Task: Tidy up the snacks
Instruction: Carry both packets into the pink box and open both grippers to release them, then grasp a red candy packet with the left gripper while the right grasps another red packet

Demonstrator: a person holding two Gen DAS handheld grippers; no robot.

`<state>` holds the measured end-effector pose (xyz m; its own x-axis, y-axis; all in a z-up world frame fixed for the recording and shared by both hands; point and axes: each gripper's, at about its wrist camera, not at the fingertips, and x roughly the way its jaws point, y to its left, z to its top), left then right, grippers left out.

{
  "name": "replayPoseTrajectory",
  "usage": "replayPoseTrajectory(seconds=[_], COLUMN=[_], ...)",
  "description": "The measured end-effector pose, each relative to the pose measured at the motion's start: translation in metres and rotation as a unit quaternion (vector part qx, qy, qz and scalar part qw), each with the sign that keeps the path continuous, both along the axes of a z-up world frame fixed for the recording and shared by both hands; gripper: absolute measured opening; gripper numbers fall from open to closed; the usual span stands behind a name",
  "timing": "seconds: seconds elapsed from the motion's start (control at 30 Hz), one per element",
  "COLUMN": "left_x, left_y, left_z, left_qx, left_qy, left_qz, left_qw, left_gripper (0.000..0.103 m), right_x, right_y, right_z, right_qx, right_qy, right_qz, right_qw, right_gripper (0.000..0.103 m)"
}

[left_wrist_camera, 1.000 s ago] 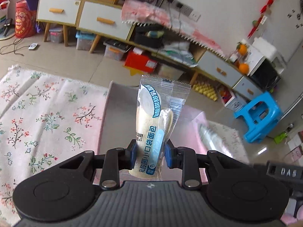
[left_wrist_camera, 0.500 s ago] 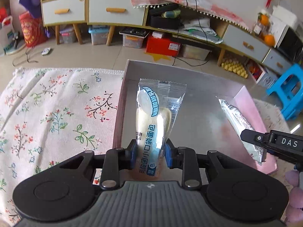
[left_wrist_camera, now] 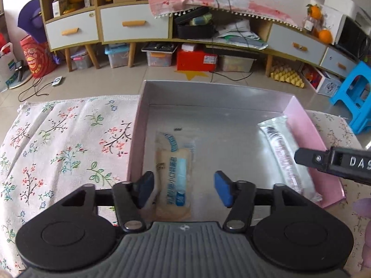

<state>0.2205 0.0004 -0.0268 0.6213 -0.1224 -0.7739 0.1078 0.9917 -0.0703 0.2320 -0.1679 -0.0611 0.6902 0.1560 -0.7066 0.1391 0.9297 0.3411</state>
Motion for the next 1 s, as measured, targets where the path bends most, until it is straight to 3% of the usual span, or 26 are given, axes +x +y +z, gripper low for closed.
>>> replayPoseTrajectory(seconds=[0.13, 0.43, 0.57, 0.77, 1.0], left_x=[-0.004, -0.023, -0.035, -0.055, -0.084], left_y=[0.0, 0.006, 0.01, 0.013, 0.03], left_z=[0.006, 0.031, 0.037, 0.046, 0.052], left_qx=[-0.005, -0.033, -0.028, 0.0, 0.004], left_qy=[-0.008, -0.015, -0.005, 0.009, 0.024], left_qz=[-0.004, -0.014, -0.012, 0.006, 0.046], left_qw=[1.0, 0.9992, 0.9995, 0.9999, 0.9986], left_gripper=[0.071, 0.1, 0.102, 0.102, 0.103], right_x=[-0.005, -0.034, -0.053, -0.081, -0.118], right_y=[-0.003, -0.001, 0.004, 0.012, 0.017], right_z=[0.012, 0.052, 0.069, 0.081, 0.081], right_qx=[0.004, -0.011, -0.016, -0.037, -0.056], right_qy=[0.0, -0.001, -0.001, 0.015, 0.035], right_qz=[0.002, 0.027, 0.035, 0.038, 0.036], right_qw=[1.0, 1.0, 0.999, 0.998, 0.997], right_gripper=[0.06, 0.081, 0.09, 0.092, 0.097])
